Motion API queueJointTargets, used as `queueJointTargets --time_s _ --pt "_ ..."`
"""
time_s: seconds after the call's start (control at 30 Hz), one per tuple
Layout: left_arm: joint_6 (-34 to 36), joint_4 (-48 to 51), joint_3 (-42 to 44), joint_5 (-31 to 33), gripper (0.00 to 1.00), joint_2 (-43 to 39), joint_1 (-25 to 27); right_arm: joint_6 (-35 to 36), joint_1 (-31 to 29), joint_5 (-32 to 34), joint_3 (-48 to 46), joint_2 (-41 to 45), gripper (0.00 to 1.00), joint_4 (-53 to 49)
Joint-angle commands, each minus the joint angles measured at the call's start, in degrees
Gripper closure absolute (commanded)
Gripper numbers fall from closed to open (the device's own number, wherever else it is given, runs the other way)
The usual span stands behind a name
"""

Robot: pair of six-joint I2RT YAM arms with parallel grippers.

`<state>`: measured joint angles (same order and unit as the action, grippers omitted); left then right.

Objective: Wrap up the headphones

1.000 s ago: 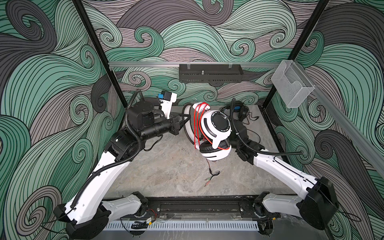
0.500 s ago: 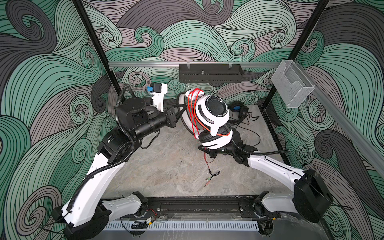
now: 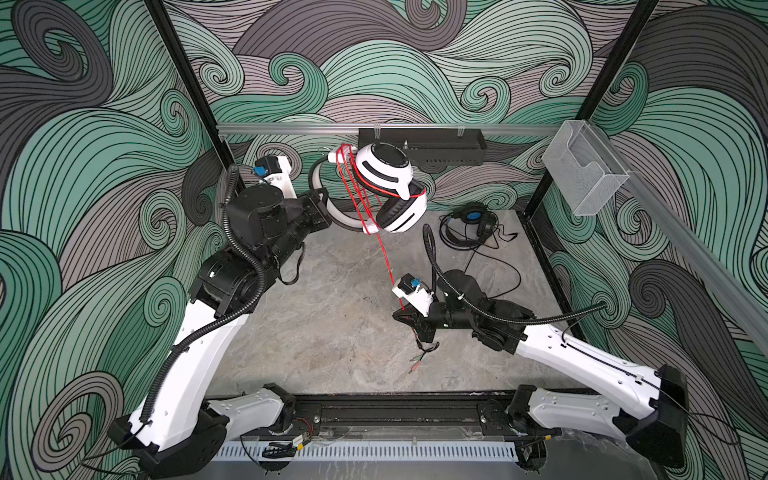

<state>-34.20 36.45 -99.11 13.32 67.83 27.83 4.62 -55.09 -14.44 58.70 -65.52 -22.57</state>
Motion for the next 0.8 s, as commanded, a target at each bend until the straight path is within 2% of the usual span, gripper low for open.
queueJointTargets --time_s 0.0,0.17,0.33,0.5,0.67,0.77 --pt "1.06 -0.16 1.97 6.80 1.00 0.18 -0.58 5.41 -2.53 9.15 4.90 0.90 1.00 -9.11" --pt "4.80 0.91 8.92 10.64 1.00 0.52 -0.68 9.15 -6.43 14.41 13.30 -1.11 1.00 -15.44" --pt "6.08 2.48 14.66 11.66 1.00 2.03 -0.61 11.25 -9.24 16.46 19.04 -3.21 1.00 -18.12" --pt "10.28 2.55 21.07 14.74 1.00 2.47 1.35 14.31 -11.50 19.92 26.40 -7.00 1.00 -22.78" --pt "17.12 4.67 24.06 13.26 1.00 3.27 4.32 17.43 -11.97 26.23 33.37 -11.68 1.00 -26.60" --pt "21.48 6.47 25.45 9.03 1.00 2.56 5.41 18.90 -11.57 29.69 35.25 -13.54 1.00 -26.91"
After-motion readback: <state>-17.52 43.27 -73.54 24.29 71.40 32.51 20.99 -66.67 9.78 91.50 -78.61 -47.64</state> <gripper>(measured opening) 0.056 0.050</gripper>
